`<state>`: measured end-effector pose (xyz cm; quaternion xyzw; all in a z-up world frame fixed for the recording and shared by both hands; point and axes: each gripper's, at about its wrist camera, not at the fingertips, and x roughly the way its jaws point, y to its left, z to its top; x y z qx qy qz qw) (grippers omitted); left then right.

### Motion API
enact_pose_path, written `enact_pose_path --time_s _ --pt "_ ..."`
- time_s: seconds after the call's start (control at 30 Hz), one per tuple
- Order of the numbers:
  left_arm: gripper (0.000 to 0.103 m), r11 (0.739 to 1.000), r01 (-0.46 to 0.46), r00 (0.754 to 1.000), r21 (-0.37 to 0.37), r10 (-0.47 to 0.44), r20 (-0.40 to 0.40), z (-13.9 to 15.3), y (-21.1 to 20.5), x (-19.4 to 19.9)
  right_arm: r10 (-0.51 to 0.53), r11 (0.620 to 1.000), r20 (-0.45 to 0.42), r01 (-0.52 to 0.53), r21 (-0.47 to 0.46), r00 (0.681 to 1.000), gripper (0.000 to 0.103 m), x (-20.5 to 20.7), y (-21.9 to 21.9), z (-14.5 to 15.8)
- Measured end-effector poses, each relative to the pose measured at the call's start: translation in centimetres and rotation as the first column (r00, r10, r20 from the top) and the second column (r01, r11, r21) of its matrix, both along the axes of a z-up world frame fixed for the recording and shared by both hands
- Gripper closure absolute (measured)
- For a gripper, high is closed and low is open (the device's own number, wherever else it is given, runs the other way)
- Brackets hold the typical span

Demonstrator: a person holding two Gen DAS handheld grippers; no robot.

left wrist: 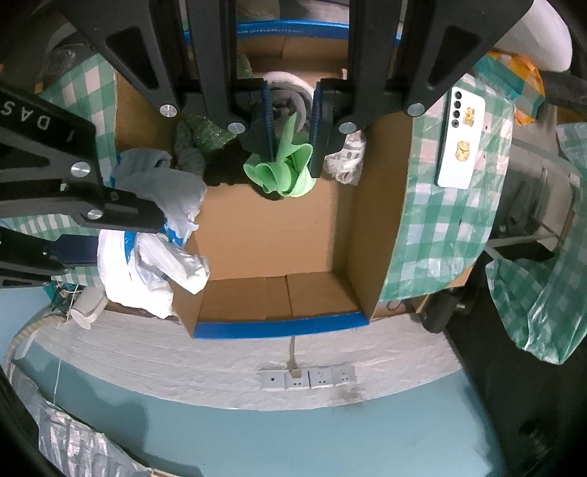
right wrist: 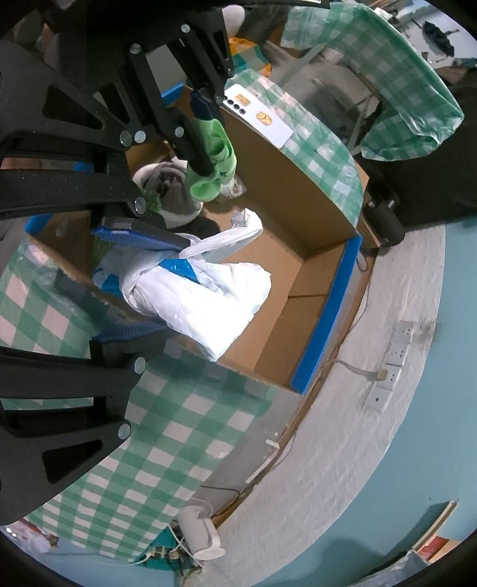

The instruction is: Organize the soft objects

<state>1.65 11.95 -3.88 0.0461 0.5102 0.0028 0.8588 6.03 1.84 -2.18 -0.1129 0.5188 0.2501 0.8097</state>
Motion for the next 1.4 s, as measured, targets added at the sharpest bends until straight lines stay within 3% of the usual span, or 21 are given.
enact_pose_path --time_s 0.23,0.4,0.47,0.6,0.67,0.9,1.3,1.4 --pt "0.074 1.0 -0.027 0.999 0.013 0.028 -0.031 -0.5 0.6 0.1 -0.021 1.0 -0.01 0.021 -0.017 1.0 0.061 0.1 0.0 -0.9" --pt "0.051 1.0 -0.024 1.0 0.007 0.024 -0.013 0.3 0.3 -0.1 -0.034 0.999 0.006 0.034 -0.01 0.999 0.042 0.1 -0.3 -0.5" --pt "0.043 1.0 -0.027 1.0 0.016 0.027 0.003 0.7 0.3 -0.3 -0.039 0.999 0.015 0.039 -0.001 0.999 0.042 0.0 -0.5 -0.1" --pt "0.041 0.999 -0.037 0.999 0.021 0.037 0.013 1.0 0.6 -0.4 -0.052 0.999 0.022 0.052 0.008 0.998 0.042 -0.2 -1.1 0.4" --pt "0.033 0.999 -0.043 0.999 0.011 0.043 0.013 1.3 0.7 -0.4 -0.056 0.998 0.027 0.055 0.009 0.998 0.042 -0.4 -1.4 0.7" --pt "0.025 0.999 -0.051 0.998 -0.009 0.051 0.034 2.7 0.6 -0.8 -0.07 0.997 0.057 0.068 0.023 0.996 0.041 -1.5 -2.8 1.9" --pt "0.021 0.999 -0.025 0.997 0.031 0.022 0.077 5.7 -0.4 -2.6 -0.072 0.997 0.125 0.068 0.037 0.99 0.04 -3.7 -5.0 4.1" --pt "0.014 0.999 -0.022 0.996 0.038 0.018 0.091 6.5 -0.8 -2.9 -0.082 0.996 0.15 0.076 0.043 0.985 0.04 -4.3 -5.8 4.8"
